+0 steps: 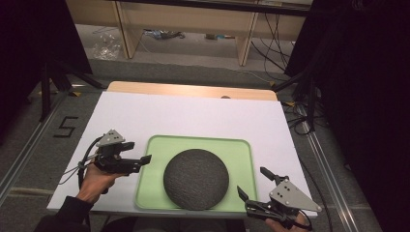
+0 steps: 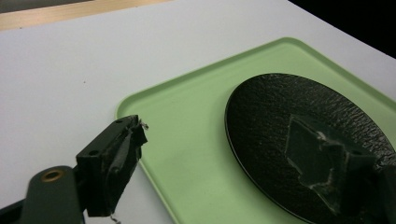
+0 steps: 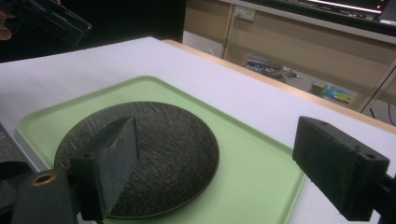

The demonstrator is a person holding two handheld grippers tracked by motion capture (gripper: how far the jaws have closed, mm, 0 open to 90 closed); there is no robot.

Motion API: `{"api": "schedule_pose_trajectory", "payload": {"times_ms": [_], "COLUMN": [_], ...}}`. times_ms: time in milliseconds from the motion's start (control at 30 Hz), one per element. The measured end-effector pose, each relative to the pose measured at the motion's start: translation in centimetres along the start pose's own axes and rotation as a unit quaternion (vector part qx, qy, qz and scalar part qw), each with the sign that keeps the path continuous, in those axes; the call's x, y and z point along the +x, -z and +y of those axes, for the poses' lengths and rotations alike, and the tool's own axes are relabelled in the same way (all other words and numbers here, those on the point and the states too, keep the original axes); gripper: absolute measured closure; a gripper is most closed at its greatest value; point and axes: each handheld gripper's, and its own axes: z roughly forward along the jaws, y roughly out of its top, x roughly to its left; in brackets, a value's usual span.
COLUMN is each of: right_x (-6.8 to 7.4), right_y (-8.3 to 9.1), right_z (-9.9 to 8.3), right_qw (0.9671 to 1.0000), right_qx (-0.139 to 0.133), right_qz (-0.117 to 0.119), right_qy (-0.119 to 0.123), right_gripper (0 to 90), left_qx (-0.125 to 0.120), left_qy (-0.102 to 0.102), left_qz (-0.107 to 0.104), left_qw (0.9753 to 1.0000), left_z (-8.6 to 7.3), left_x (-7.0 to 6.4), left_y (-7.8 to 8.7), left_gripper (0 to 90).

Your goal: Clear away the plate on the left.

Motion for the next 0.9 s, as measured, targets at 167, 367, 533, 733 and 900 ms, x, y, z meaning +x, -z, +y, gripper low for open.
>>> {"api": "schedule_pose_trajectory", "payload": {"times_ms": [167,367,533,733,900], "right_x": [0.0,0.0,0.0,0.0,0.0], "right_y": [0.0,0.0,0.0,0.0,0.0], "right_z": [0.0,0.0,0.0,0.0,0.0], "right_qw": [1.0000,1.0000,1.0000,1.0000,1.0000], "right_qx": [0.002,-0.002,0.000,-0.003,-0.004], "right_qz": [-0.001,-0.004,0.000,-0.004,0.003], "right_qy": [0.001,0.003,0.002,0.004,0.002], "right_gripper": [15.5,15.4,15.5,15.5,15.5], "left_qx": [-0.006,-0.009,-0.009,-0.010,-0.020], "left_qy": [-0.015,-0.033,-0.037,-0.063,-0.050], "left_qz": [0.009,0.015,0.004,0.017,0.006], "left_qw": [0.9998,0.9993,0.9993,0.9978,0.9985], "left_z": [-0.7,-1.5,-2.2,-2.9,-3.3], "left_x": [-0.4,-1.2,-1.9,-3.2,-3.6], "left_y": [0.8,1.7,2.3,3.2,4.1], "left_gripper": [18.0,17.9,18.2,18.2,18.0]}}
